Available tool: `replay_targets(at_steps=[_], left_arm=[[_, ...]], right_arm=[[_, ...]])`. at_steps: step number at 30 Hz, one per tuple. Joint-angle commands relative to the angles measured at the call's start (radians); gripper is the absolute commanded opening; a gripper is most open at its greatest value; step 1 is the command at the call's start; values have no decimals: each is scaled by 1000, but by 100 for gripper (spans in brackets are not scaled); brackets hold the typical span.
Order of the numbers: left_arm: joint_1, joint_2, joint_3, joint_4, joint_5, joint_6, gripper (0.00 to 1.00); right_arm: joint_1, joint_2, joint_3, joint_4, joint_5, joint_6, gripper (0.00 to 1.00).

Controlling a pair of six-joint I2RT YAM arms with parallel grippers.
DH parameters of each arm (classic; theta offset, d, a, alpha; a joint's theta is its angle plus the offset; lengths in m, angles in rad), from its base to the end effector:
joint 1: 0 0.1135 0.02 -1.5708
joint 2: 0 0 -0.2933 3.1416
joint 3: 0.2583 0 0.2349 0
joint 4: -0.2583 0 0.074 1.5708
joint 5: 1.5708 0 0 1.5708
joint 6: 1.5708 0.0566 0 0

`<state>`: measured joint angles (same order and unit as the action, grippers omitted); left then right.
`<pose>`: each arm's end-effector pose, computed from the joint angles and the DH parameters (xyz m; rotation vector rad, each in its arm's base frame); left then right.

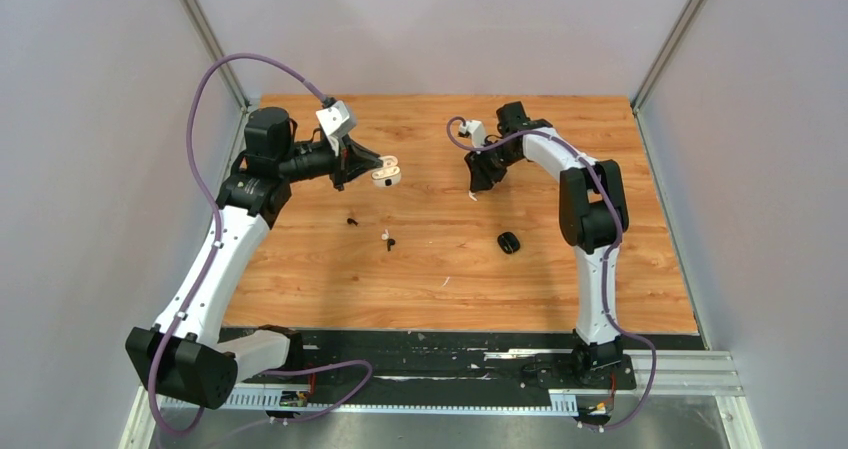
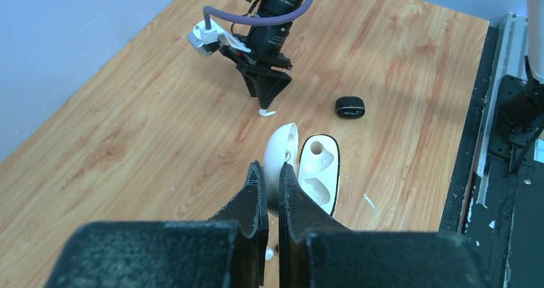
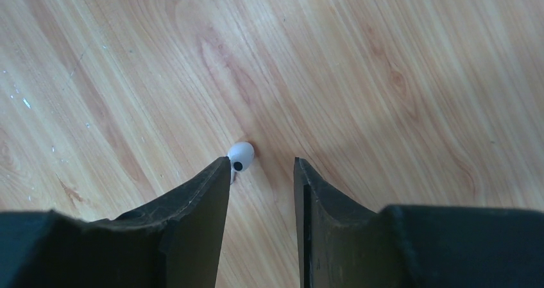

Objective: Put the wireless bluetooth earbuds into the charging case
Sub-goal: Pick up the earbud from the center of the board.

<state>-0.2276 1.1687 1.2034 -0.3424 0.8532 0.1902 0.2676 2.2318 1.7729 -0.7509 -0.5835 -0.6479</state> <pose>0.2204 -0.0948 0.4176 0.9338 1.5942 -0.8207 0.4480 0.1552 0.1848 -1.2781 2.2717 0.6778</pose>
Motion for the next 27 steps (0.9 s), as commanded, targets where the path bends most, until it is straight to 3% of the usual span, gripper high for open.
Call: replay_targets(at_steps=[1,10,27], left_arm=[[2,-22,1,-1,-1,23,0],[2,-19,-5,9,-5,17,0],[2,-28,-22,25,-10,11,0]], right_arm=[[18,15,44,0,-54,4,40],[28,35,46,-1,-38,4,32],[46,30,2,25,29,8,30]])
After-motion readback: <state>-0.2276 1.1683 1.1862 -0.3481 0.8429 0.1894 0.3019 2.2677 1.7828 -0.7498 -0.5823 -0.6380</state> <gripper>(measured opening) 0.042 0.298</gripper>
